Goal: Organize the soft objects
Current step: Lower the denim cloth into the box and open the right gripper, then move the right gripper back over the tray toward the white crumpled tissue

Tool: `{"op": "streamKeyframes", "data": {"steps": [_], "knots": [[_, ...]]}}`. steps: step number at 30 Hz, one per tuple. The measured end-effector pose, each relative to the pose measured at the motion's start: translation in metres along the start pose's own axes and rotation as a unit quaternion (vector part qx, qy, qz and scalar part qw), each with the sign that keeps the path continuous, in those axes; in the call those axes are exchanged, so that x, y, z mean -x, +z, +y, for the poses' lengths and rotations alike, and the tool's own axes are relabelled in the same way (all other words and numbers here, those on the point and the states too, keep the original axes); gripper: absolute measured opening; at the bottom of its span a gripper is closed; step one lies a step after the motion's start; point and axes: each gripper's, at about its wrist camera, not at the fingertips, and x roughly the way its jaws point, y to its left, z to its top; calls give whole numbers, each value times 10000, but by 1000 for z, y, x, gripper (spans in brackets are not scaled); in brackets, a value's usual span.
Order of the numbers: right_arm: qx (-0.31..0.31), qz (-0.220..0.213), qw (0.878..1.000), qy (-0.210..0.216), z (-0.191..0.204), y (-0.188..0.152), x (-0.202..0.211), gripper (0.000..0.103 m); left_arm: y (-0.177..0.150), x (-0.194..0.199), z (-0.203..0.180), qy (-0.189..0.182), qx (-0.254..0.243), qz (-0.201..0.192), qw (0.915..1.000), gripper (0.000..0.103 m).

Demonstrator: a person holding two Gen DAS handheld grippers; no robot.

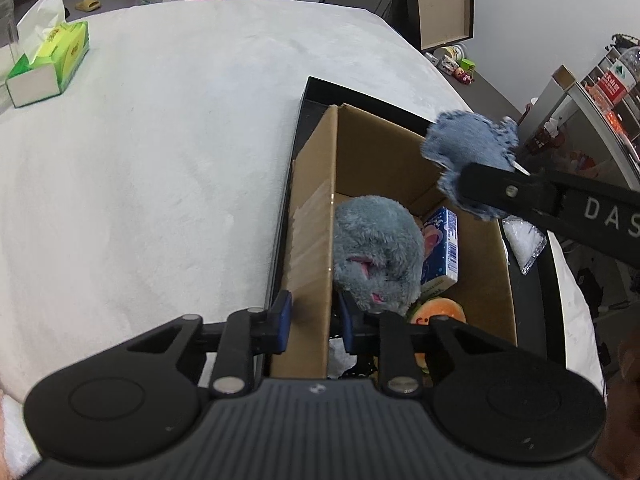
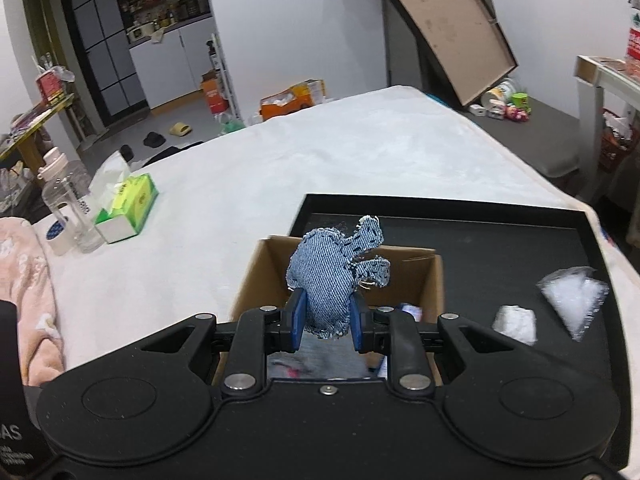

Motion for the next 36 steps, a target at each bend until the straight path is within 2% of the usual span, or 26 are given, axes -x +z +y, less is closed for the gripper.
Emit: {"op": "streamKeyframes", "data": {"steps": [2, 4, 7, 12, 18, 26, 36], "knots": [[29, 0, 9999, 120, 5, 1, -3, 24, 0, 0, 3, -40, 66, 23, 10000, 22], [61, 8, 9994, 342, 9, 1, -8, 30, 0, -1, 7, -85, 141, 55, 9998, 22], [175, 155, 9994, 267, 12, -1, -14, 34, -1, -2, 9, -114, 176, 76, 9998, 22], [195, 80, 9996, 189, 4, -6, -5, 58, 0, -3, 10, -115, 167, 80, 9998, 22], [144, 29, 9999, 86, -12, -7, 2, 71, 2, -1, 7, -25, 123, 76, 9999, 22], [216, -140, 9997, -31, -34, -6, 14, 82, 1, 2, -3, 245, -62, -34, 9997, 23], [110, -191, 9998, -20, -71, -4, 20, 85, 6, 7, -20, 567, -241, -131, 9980, 27]]}}
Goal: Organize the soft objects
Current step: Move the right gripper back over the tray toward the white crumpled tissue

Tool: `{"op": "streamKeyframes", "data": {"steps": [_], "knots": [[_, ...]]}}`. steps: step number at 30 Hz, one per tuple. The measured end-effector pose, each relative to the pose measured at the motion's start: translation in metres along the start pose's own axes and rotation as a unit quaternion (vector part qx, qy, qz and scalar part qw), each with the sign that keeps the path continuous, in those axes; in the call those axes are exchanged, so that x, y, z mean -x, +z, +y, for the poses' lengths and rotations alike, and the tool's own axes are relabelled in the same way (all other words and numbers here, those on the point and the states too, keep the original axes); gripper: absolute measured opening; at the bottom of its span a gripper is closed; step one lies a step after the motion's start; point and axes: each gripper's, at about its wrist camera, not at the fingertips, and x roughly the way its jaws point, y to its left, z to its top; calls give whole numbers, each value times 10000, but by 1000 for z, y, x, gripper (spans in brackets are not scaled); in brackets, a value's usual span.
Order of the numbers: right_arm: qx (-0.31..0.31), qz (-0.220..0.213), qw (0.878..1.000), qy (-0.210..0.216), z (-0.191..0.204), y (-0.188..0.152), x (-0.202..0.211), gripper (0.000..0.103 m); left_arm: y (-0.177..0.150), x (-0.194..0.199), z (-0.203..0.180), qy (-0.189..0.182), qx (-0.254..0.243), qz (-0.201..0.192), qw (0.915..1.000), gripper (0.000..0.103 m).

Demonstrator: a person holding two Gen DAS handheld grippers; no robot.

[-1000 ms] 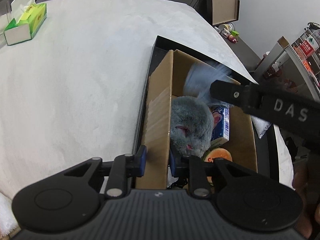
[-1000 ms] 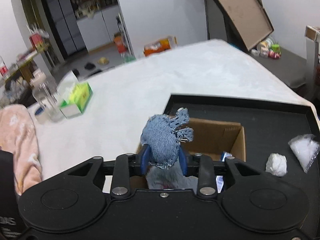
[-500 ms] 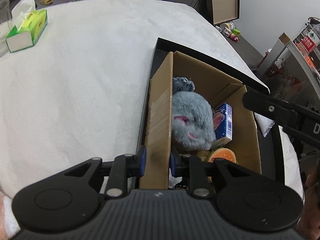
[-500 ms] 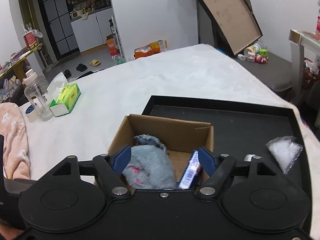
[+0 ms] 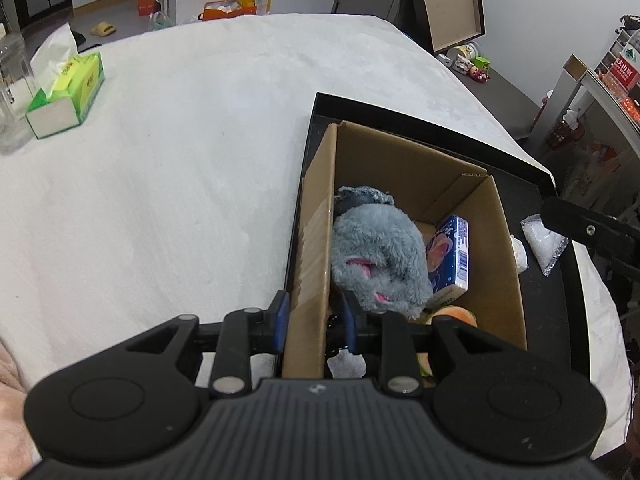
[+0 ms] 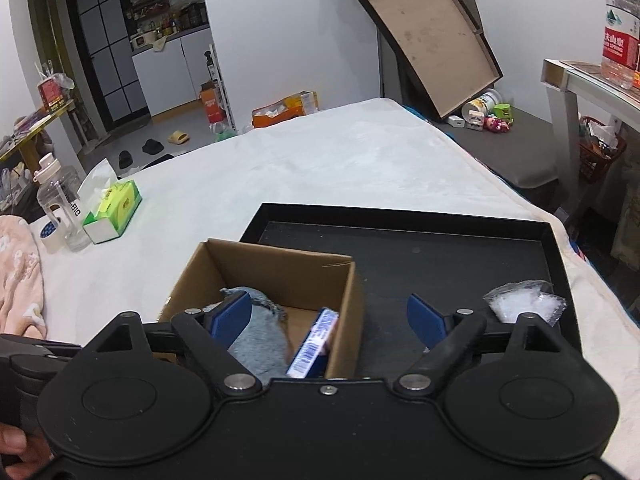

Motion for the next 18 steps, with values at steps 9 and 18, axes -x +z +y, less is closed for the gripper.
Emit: {"op": "streamKeyframes", "data": {"steps": [9, 18], "knots": [[-13, -80, 10000, -5, -33, 0, -2, 88, 4, 2, -16, 394, -137, -58, 9991, 44], [-367, -61, 9992, 107, -68, -24, -20, 88, 2, 1, -37, 807, -523, -244, 9951, 61]]}}
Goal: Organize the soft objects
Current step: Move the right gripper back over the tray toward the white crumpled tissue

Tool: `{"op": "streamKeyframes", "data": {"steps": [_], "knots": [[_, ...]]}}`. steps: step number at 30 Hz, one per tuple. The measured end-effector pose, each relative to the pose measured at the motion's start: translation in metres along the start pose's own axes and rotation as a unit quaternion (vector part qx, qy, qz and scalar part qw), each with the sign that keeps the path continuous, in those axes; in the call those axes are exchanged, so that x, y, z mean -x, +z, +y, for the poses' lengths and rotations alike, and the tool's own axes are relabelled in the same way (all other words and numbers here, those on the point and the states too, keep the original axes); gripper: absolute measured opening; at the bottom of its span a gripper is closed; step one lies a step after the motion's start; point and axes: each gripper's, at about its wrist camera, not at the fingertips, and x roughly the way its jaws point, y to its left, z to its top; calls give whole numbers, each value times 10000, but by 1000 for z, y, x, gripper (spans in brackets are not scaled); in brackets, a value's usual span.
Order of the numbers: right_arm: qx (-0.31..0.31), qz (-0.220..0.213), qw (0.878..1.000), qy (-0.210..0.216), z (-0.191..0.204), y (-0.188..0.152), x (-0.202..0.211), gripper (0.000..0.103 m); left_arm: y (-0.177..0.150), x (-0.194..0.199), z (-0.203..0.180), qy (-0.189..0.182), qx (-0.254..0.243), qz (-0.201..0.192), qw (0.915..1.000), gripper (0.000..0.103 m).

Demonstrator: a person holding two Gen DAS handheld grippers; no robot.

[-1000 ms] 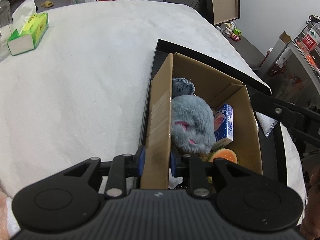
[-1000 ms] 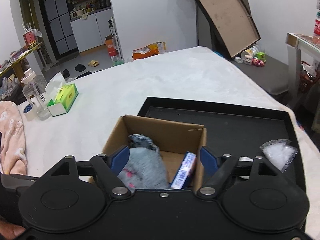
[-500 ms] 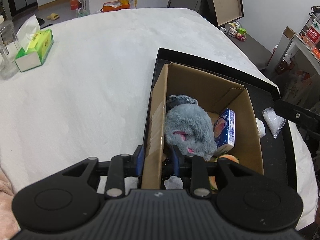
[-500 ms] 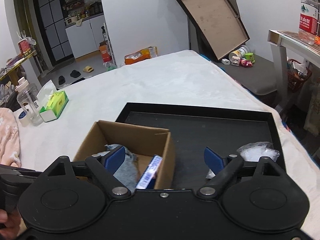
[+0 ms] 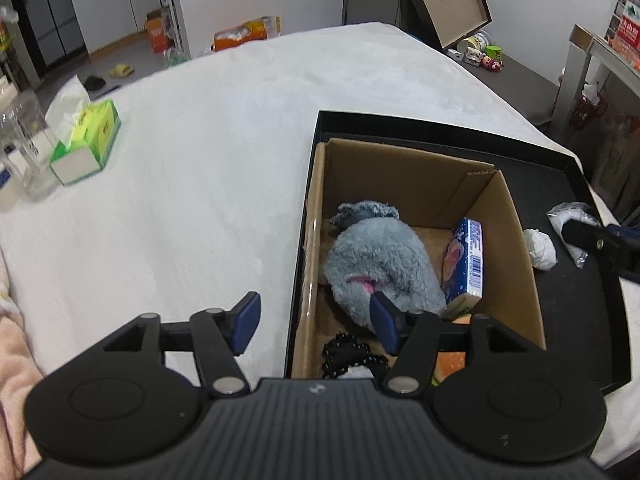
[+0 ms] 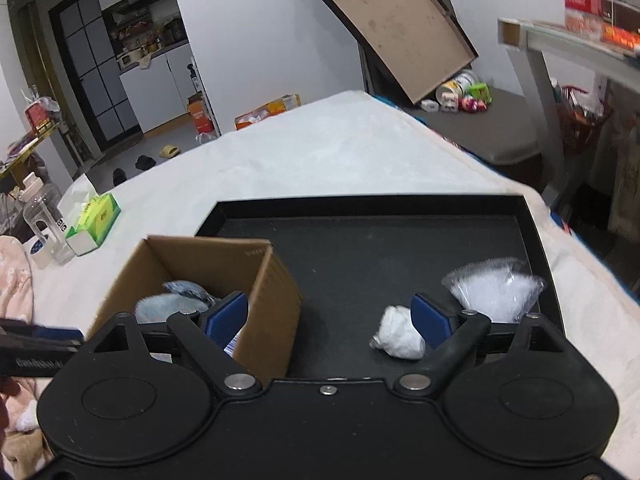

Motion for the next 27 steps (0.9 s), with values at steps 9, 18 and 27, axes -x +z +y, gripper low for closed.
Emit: {"op": "streamKeyframes", "data": {"steps": [9, 18, 27], "knots": [[-132, -27, 9997, -192, -23, -14, -17, 88, 8, -4, -5, 380, 74, -148, 9991, 69], [-577, -201, 9972, -434, -58, -10, -24, 87, 20, -12, -17, 675, -33, -183, 9975, 70], [-1209, -146, 9903, -672, -94, -9, -34, 87, 25, -23, -32, 831, -204, -109, 9963, 70]]}}
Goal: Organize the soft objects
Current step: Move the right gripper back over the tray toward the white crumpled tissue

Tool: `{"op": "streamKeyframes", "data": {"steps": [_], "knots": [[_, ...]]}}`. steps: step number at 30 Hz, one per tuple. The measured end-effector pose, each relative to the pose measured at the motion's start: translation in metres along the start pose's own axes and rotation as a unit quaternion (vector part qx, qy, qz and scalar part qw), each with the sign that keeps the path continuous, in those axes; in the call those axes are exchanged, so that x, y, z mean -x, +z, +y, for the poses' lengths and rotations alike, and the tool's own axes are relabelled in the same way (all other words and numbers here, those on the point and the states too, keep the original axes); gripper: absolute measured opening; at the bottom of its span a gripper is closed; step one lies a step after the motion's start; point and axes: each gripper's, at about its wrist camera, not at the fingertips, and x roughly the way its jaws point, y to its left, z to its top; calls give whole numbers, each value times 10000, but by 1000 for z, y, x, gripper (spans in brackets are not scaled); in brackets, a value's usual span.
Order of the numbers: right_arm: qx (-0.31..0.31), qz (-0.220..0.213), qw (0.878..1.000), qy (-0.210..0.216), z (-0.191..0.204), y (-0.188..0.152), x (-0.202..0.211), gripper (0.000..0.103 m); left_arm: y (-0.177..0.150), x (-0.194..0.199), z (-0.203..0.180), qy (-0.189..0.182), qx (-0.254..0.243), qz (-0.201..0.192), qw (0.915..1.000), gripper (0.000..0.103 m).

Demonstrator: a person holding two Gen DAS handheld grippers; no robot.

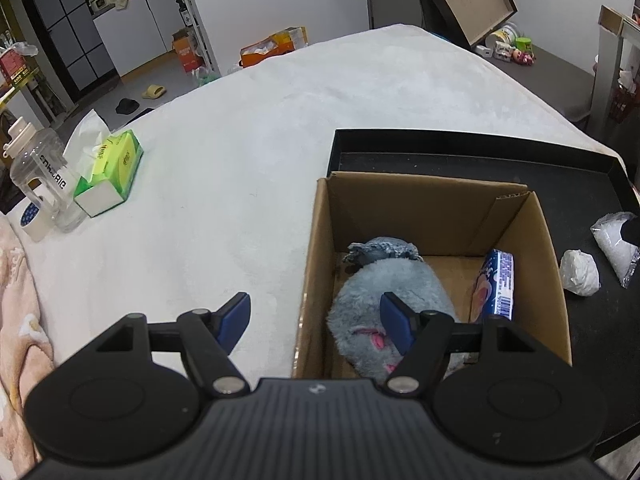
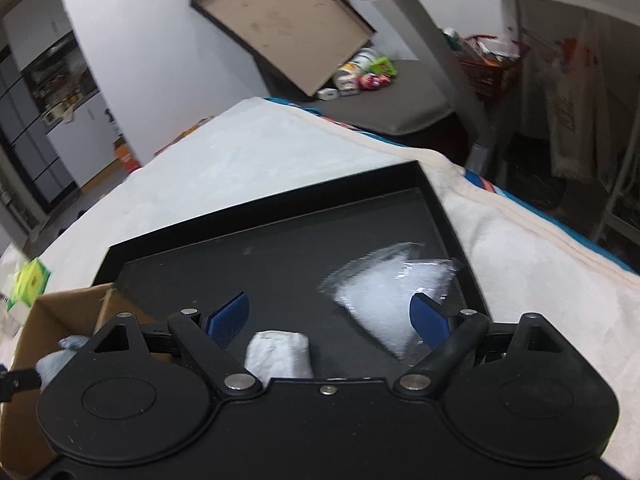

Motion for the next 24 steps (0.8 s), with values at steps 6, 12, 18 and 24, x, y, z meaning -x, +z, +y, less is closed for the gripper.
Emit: {"op": "streamKeyframes", "data": {"steps": [6, 12, 18, 24], "knots": [[-291, 223, 9993, -46, -15, 1, -17, 88, 5, -2, -7, 98, -150, 4, 9998, 70], [-481, 368, 9981, -74, -24, 1, -30, 88, 5, -7, -6, 187, -115, 68, 9997, 70], [-485, 516, 9974, -113, -27, -1, -40, 88, 5, -9, -9, 216, -149, 60, 9996, 70], [-564, 623, 9964, -122, -32, -3, -52, 88, 4, -8, -6, 252, -106, 47, 9996, 70]]}}
